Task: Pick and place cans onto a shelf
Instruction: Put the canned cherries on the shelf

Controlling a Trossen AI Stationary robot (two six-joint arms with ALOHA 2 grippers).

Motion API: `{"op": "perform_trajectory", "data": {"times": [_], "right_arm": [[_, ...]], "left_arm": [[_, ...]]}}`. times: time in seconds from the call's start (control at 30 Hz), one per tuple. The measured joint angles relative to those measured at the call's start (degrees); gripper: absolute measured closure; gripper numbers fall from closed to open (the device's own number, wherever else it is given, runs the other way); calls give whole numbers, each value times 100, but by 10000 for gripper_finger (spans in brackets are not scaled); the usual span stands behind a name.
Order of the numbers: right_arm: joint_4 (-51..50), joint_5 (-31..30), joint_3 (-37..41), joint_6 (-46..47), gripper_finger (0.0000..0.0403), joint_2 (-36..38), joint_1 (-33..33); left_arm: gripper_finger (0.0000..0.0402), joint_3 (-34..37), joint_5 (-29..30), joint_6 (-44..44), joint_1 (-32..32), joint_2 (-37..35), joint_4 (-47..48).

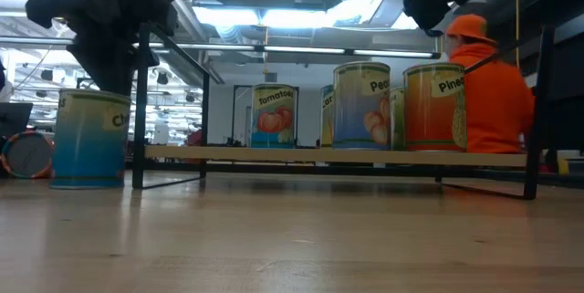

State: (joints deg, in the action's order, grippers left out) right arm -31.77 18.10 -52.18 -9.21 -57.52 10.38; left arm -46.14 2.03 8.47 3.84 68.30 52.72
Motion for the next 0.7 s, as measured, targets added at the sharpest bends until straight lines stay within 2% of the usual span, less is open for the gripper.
{"op": "perform_trajectory", "data": {"times": [0.13,0.37,0.7], "right_arm": [[138,0,0,-2,341,0,-1],[499,0,0,-4,341,0,-1],[588,-1,0,-4,341,0,1]], "left_arm": [[396,4,-161,33,2,2,20],[399,17,-296,463,4,-101,42],[401,47,-1571,1322,124,-561,79]]}}
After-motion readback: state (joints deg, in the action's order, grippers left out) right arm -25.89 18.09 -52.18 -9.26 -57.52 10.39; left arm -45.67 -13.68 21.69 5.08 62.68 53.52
